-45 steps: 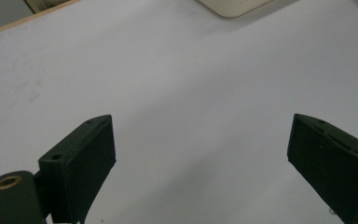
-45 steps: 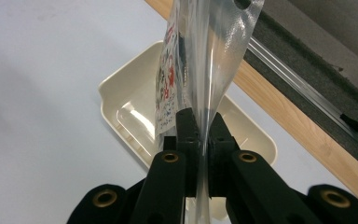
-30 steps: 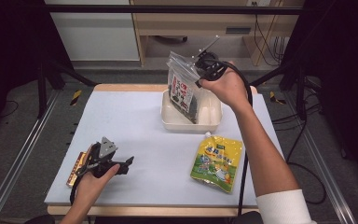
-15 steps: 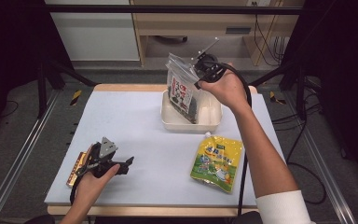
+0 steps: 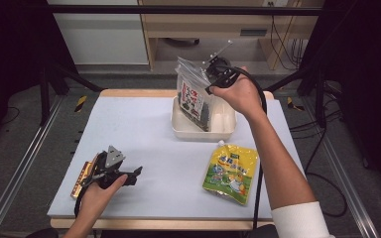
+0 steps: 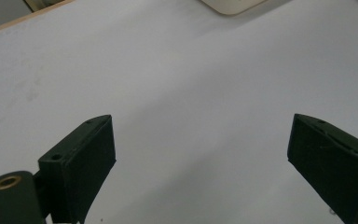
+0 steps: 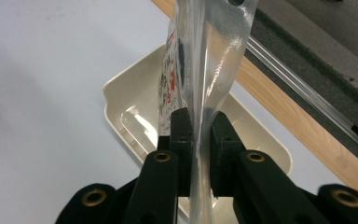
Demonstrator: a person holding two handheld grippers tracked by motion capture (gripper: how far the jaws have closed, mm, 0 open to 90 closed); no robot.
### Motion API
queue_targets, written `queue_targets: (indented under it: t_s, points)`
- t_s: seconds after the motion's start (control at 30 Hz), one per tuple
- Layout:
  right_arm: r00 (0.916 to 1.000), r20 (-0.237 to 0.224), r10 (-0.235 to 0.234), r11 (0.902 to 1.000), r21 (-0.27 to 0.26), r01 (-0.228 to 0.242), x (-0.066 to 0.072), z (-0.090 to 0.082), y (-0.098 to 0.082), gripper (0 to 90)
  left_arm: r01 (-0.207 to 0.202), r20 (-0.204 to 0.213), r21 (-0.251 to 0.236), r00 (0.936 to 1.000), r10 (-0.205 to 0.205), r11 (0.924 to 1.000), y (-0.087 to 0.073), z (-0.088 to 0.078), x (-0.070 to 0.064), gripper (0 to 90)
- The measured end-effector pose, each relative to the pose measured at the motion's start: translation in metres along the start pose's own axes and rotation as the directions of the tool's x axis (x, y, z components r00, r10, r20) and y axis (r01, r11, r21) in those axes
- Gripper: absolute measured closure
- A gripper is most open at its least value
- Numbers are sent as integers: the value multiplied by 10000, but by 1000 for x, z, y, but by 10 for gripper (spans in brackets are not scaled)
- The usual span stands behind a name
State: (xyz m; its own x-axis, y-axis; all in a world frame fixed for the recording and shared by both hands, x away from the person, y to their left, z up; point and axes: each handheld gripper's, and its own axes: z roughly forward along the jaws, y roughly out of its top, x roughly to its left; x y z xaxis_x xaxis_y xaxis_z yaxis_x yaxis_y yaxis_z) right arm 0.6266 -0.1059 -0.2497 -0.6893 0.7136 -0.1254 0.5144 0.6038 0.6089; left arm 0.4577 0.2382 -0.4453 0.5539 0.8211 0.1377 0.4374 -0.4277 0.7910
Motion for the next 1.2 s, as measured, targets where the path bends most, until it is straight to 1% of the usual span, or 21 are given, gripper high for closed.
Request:
queue_targets:
  t_s: [0.07,0.1,0.13,0.17,0.2,0.27,0.43,0.47,0.5,0.63,0.7,0.8,1.03,1.2]
  points:
    - [10000,74,-28,9999,-134,29,0,0,-1,750,0,-6,-1,10000,0,10000,0,0,0,75]
    - [10000,92,-33,9997,-222,35,0,0,-2,710,1,0,2,10000,-1,10000,0,0,0,75]
    - [9999,139,71,9995,-304,-67,0,0,-3,657,5,-10,-13,10000,-5,10000,0,0,0,76]
    - [9998,140,172,9989,-430,-166,0,0,-4,634,39,-12,-26,10000,-39,10000,0,0,0,75]
    - [9998,66,161,9985,-523,-157,0,-1,-5,622,33,-8,-25,10000,-33,10000,0,0,0,76]
    - [9997,51,220,9971,-731,-216,0,-1,-8,561,37,-3,-18,10000,-37,10000,0,0,0,75]
    - [9994,41,354,9895,-1404,-344,1,-9,-18,437,-6,-7,28,10000,6,10000,0,0,0,75]
    - [9993,63,368,9884,-1480,-355,2,-11,-20,406,-4,-11,32,10000,4,10000,0,0,0,75]
    - [9993,169,345,9853,-1680,-311,2,-14,-23,376,-6,-8,29,10000,6,10000,0,0,0,75]
    - [9994,206,284,9775,-2094,-235,5,-22,-35,339,-18,10,63,10000,18,10000,0,0,0,75]
    - [9992,235,338,9723,-2323,-274,6,-26,-41,311,-30,5,72,10000,30,10000,0,1,-1,75]
    - [9989,292,374,9667,-2544,-288,8,-30,-51,292,-59,-12,105,10000,59,9999,0,1,-1,75]
    - [9982,368,464,9561,-2912,-337,12,-38,-73,259,-55,-21,109,10000,55,9999,0,1,-1,75]
    - [9969,543,572,9494,-3117,-374,14,-41,-88,243,-51,-22,110,10000,51,9999,0,1,-1,75]
